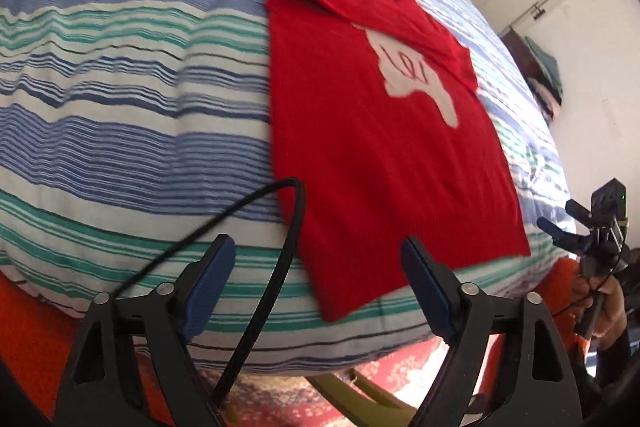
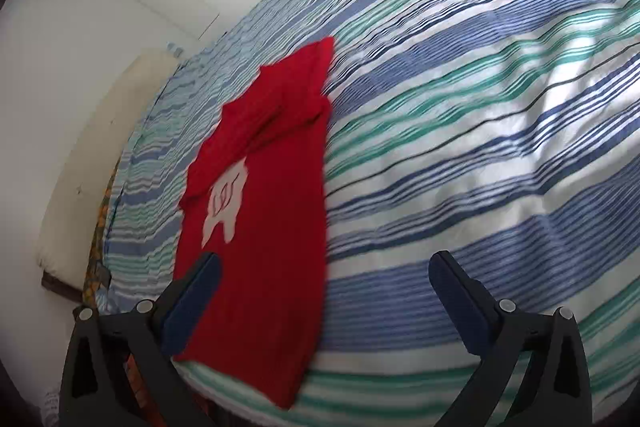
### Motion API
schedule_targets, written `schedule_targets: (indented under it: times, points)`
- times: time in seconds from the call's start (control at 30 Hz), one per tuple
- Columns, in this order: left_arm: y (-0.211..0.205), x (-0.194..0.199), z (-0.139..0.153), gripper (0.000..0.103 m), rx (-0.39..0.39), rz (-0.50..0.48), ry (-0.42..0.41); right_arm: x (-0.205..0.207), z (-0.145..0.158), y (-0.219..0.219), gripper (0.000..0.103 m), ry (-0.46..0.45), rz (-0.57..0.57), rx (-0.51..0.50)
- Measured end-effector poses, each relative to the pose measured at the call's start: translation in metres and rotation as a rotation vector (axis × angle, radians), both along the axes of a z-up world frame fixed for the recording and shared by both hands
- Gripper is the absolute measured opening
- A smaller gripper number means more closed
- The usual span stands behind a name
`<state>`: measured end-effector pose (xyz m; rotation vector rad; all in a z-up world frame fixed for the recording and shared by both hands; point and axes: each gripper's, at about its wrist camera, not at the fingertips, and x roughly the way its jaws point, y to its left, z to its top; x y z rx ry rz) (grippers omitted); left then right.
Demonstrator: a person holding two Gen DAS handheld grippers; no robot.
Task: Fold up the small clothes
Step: 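Grasp the sweater hem with both grippers and lift it toward the collar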
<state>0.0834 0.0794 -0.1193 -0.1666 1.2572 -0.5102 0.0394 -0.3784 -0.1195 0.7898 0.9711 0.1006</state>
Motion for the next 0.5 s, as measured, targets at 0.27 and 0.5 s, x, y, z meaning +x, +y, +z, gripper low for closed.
schedule_targets:
  times: [0.27,0.5]
  points:
    - [-0.029,-0.010,-0.022,0.020,0.051,-0.098,0.078,-0.012,-0.028,0.049,0.073,0.142,0.210,0.033]
    - [0.004,-0.008,-0.004,0.003,-0.145,0.000,0.130,0.002,-0.034,0.061,0.008,0.158,0.270,0.027]
